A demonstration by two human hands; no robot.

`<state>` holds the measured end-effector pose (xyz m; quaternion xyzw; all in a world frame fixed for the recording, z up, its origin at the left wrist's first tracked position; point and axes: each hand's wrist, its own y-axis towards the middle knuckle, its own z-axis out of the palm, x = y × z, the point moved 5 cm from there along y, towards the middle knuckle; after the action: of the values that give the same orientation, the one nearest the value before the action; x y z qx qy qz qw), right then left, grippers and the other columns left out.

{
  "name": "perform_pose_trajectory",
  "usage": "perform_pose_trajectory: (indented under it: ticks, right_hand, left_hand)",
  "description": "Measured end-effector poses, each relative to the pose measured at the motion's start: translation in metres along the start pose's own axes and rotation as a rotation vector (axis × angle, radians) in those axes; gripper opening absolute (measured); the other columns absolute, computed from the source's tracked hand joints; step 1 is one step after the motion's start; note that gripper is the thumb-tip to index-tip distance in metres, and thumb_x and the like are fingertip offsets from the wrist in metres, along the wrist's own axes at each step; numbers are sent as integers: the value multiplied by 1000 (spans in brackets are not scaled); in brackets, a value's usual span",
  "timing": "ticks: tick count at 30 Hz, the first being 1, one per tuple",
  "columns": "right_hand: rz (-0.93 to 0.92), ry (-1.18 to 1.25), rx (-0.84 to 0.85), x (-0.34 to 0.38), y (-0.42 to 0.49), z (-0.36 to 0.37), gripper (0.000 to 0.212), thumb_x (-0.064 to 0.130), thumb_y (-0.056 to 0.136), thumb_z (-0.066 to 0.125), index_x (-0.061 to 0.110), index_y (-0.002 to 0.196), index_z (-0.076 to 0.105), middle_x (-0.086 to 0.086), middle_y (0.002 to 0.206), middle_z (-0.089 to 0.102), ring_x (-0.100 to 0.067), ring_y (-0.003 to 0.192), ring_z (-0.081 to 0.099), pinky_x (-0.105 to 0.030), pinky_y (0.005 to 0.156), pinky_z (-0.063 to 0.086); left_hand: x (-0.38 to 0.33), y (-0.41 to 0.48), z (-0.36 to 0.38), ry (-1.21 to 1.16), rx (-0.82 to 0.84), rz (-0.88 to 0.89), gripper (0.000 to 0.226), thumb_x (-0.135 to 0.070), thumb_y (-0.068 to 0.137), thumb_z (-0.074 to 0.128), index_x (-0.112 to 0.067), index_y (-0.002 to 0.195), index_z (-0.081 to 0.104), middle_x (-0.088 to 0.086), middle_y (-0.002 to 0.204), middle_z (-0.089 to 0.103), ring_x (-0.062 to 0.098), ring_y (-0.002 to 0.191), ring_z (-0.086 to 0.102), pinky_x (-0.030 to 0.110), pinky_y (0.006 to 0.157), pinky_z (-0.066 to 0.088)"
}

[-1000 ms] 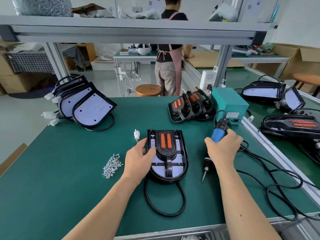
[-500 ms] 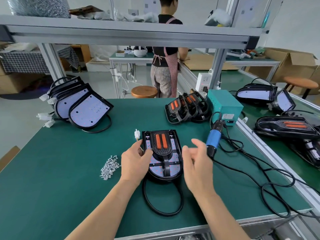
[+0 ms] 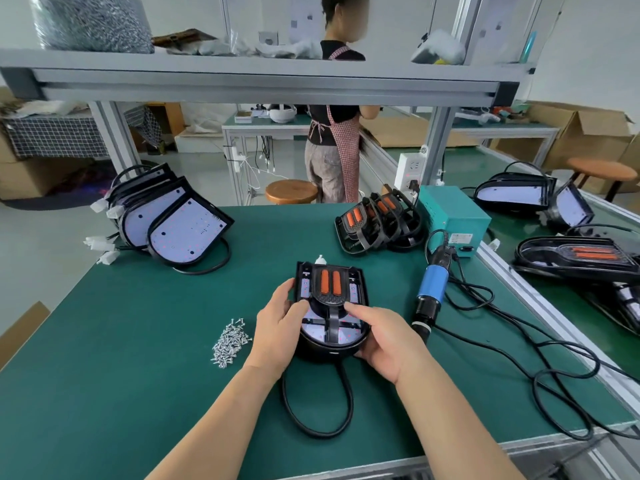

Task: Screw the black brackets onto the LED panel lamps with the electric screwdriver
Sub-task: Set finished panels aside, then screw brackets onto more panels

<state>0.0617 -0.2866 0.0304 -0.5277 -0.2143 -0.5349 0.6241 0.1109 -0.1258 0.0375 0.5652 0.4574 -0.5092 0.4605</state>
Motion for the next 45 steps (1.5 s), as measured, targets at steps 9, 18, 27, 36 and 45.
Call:
perform_pose_trajectory:
  ticks: [9,18,27,36,45]
  right_hand:
    - [3,-18,154,2,-7,9,28,5,89,69,0,117,71,-19,115,73,-32,101,72,-40,95,58]
    - [-435,-60,-51,54,-27,-23,38,-3,84,75,7,120,67,-7,113,76,-27,112,70,-40,101,53]
    - [-774,255,-505,124,-57,-140,31,3,91,72,21,113,61,1,118,73,-20,114,67,-40,104,51]
    - [-689,391,-1036,130,-59,-276,81,27,91,75,18,157,29,-6,149,50,-20,106,54,-44,113,43]
    - [-567,360,-1170,134,-48,-330,65,21,92,72,16,147,40,-3,120,55,-24,86,55,-36,85,55]
  left_hand:
    - [9,6,-6,-131,-21,-6,36,-15,96,54,-22,131,59,-9,106,76,6,94,70,22,81,52]
    - [11,5,0,-10,-41,-20,26,-34,103,51,-19,99,72,13,93,76,21,85,75,33,79,58]
    - [2,-5,18,669,181,166,27,-45,93,63,-42,119,67,-27,130,60,-6,134,43,20,101,37]
    - [24,2,57,1324,325,282,73,-73,92,7,-42,158,0,-16,167,-3,8,154,-10,37,126,-1]
    - [26,18,87,1364,316,315,71,-66,96,6,-36,159,-1,-8,168,-5,11,154,-9,37,126,-1]
